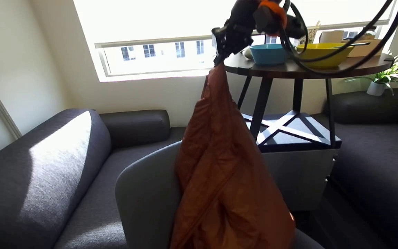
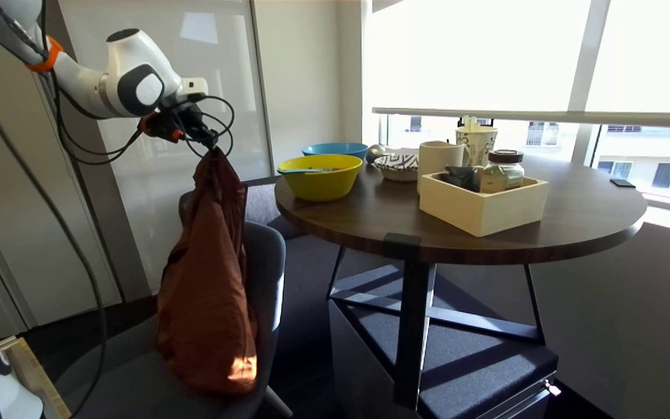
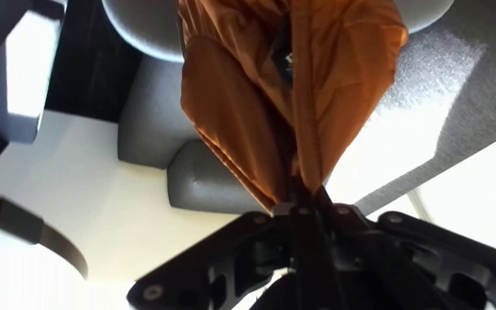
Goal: Put the brown material on the backrest of the grey chair
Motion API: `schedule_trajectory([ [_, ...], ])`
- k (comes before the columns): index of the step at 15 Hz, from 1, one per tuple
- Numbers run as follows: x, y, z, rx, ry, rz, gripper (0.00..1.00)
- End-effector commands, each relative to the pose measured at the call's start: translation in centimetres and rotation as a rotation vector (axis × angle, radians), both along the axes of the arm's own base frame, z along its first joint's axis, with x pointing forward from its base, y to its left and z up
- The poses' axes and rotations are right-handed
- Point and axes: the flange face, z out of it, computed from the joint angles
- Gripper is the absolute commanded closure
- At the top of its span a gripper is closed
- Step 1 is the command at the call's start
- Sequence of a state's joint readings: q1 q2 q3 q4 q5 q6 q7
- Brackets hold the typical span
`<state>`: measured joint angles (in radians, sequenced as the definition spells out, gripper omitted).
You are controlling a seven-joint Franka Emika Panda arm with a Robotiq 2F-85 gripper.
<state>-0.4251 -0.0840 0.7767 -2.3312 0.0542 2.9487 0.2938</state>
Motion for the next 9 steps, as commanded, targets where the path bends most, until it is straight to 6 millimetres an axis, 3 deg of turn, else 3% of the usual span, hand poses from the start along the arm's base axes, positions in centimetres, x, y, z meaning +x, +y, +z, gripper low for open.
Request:
schedule_trajectory([
  [1,1.5,1.7,8.9,-0.149,-0.132,0.063,0.99],
  [6,2.6,4.1,20.3,-0.318,-0.362,0.133,0.99],
  [7,2.2,3.5,15.9,-0.27,-0.285,0.135,0.97],
  [9,2.4,3.9,18.9,-0.299,-0.339,0.138,0.97],
])
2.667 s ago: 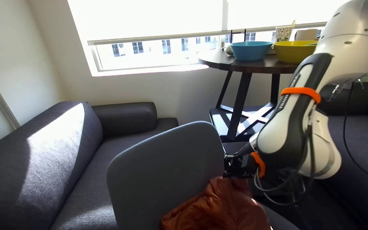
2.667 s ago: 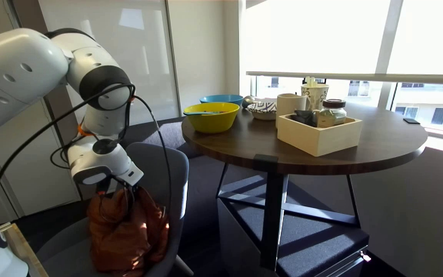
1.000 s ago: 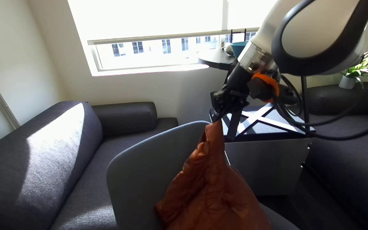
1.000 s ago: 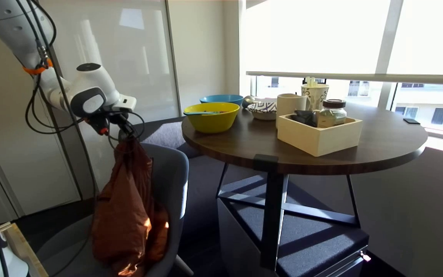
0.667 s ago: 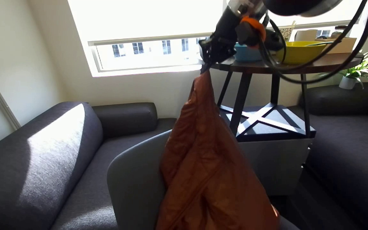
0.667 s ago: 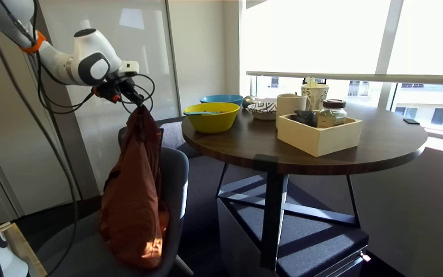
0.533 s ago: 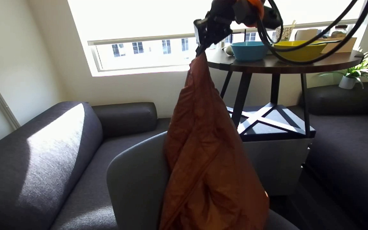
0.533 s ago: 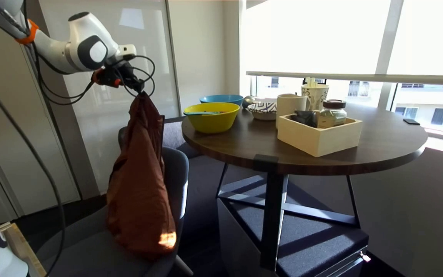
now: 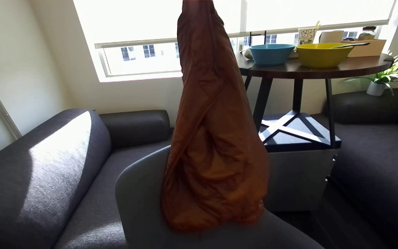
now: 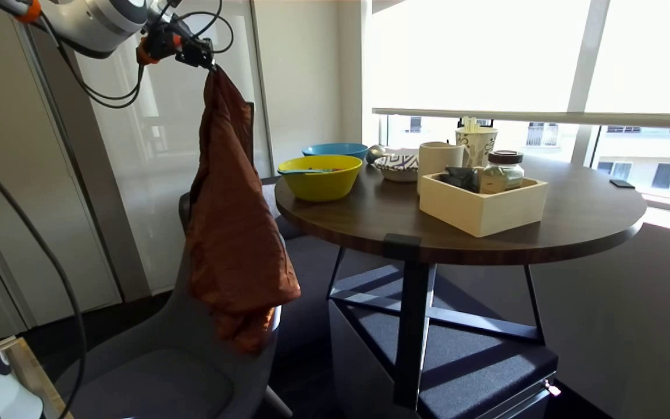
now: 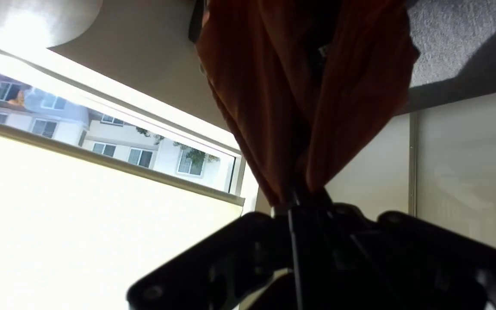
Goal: Put the brown material on the backrest of the grey chair
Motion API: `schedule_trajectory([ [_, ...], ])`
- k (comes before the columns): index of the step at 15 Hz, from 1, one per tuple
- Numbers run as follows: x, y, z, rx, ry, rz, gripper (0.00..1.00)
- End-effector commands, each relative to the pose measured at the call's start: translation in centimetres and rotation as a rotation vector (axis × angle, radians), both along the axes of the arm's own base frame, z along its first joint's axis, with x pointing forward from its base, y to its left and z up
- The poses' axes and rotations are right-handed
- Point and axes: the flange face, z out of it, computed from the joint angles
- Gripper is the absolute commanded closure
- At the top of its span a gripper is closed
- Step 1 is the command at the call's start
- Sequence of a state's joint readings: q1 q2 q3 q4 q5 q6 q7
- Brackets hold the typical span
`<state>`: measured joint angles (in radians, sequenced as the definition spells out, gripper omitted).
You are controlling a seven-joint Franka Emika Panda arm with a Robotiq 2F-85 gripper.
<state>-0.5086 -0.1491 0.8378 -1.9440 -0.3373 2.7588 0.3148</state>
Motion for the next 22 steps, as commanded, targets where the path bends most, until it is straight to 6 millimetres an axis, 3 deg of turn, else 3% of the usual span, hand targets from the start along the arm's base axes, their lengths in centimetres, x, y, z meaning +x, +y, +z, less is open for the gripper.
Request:
schedule_trajectory([
  [1,0.0,0.1,0.5,-0.004,-0.006,0.0,0.97],
  [5,0.2,0.0,0.3,-0.007,-0.001,0.0,0.99],
  [7,1.3,-1.0,2.6,-0.054,-0.125,0.013,0.99],
  [10,3.2,-2.5,7.8,-0.15,-0.259,0.011,0.99],
  [15,4.5,-4.2,15.4,-0.29,-0.496,0.019,0.99],
  [18,5.1,-3.2,18.4,-0.366,-0.625,0.055,0.99],
  [22,5.8,0.2,19.9,-0.462,-0.791,0.122,0.99],
])
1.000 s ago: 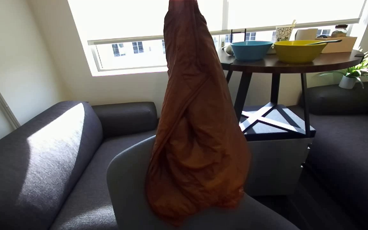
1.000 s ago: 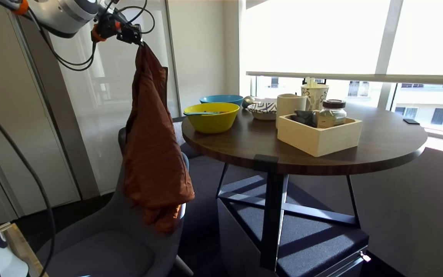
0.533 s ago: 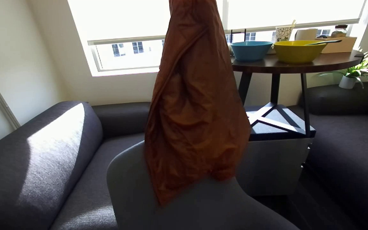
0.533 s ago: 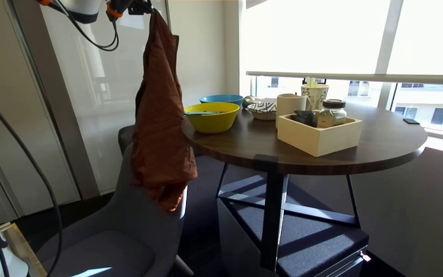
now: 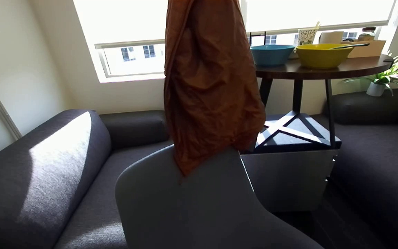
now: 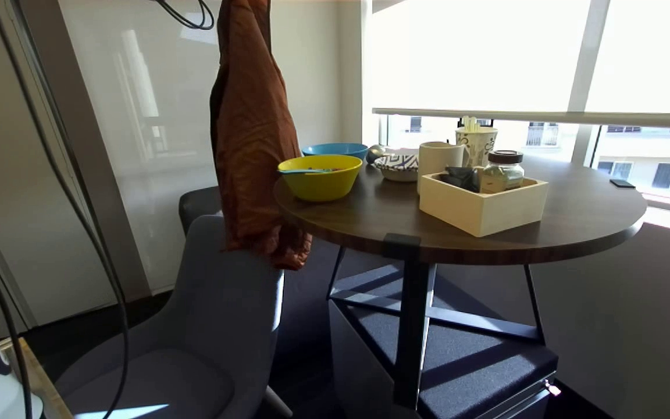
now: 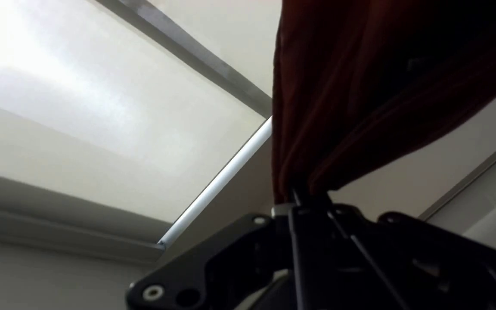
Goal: Put the brown material on the backrest of the grey chair
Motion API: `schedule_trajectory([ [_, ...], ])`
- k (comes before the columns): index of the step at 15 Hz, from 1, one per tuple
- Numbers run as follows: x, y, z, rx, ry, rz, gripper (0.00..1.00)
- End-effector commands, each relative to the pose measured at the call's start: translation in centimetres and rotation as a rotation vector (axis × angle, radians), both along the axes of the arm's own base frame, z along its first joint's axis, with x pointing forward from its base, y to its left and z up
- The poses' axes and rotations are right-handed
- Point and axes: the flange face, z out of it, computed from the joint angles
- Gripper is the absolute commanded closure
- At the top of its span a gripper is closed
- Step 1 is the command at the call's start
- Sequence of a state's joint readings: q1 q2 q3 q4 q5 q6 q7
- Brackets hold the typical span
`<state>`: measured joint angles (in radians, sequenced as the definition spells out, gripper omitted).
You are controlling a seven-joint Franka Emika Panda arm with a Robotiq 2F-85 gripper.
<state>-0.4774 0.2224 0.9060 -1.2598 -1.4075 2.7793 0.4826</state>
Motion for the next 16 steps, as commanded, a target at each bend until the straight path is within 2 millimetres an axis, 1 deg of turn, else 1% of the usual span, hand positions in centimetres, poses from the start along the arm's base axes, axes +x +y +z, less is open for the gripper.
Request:
schedule_trajectory([
  [1,1.3,2.7,2.0,-0.059,-0.155,0.055,0.99],
  [4,1.3,5.2,2.6,-0.108,-0.267,0.088,0.99],
  [7,1.0,6.5,3.7,-0.114,-0.379,0.076,0.99],
  [11,0.9,6.8,5.1,-0.103,-0.53,0.009,0.99],
  [13,1.2,6.7,5.3,-0.089,-0.605,-0.038,0.99],
  [15,1.4,7.2,5.0,-0.1,-0.689,-0.071,0.99],
  [16,-0.8,7.1,7.3,-0.1,-0.715,-0.081,0.99],
])
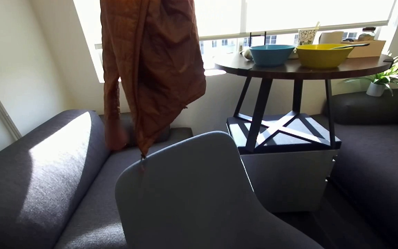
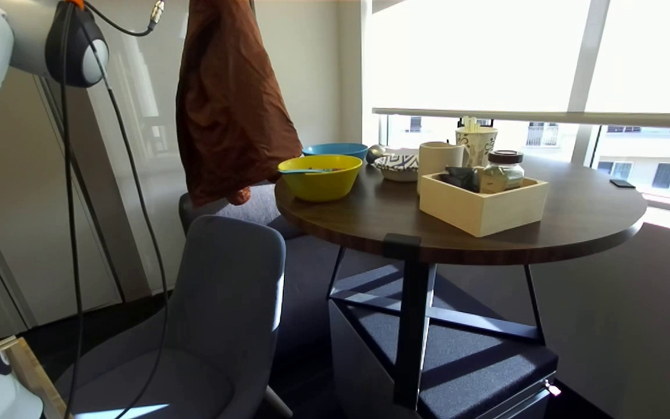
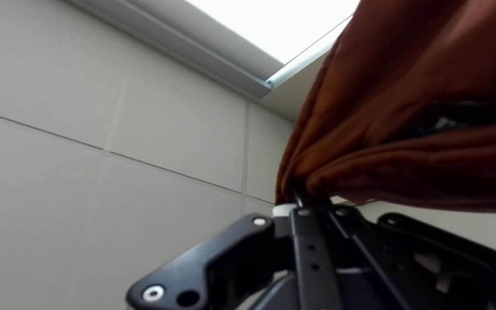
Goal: Put the brown material on the backrest of the grey chair
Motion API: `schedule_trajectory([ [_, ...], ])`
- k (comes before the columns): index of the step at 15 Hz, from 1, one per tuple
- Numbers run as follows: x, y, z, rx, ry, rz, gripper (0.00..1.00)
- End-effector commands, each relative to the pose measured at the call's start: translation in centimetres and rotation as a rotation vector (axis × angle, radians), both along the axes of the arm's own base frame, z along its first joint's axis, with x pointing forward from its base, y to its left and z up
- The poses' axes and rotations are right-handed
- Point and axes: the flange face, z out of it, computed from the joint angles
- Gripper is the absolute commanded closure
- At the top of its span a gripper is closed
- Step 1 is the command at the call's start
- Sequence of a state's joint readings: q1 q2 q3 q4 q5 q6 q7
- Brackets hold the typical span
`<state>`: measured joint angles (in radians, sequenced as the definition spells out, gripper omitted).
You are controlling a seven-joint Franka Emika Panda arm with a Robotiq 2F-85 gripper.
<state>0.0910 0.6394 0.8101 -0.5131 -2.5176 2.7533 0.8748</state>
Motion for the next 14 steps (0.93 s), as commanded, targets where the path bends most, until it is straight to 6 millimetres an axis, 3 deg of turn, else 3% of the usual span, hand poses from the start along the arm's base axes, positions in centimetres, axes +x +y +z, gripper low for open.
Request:
schedule_trajectory([
  [1,-0.6,0.6,0.6,0.028,-0.103,-0.028,0.99],
  [2,-0.1,0.2,0.3,0.008,-0.046,-0.027,0.97],
  [8,0.0,0.9,-0.1,0.014,-0.077,-0.037,0.99],
  [14,4.9,2.2,-5.4,0.051,0.003,-0.294,0.99],
])
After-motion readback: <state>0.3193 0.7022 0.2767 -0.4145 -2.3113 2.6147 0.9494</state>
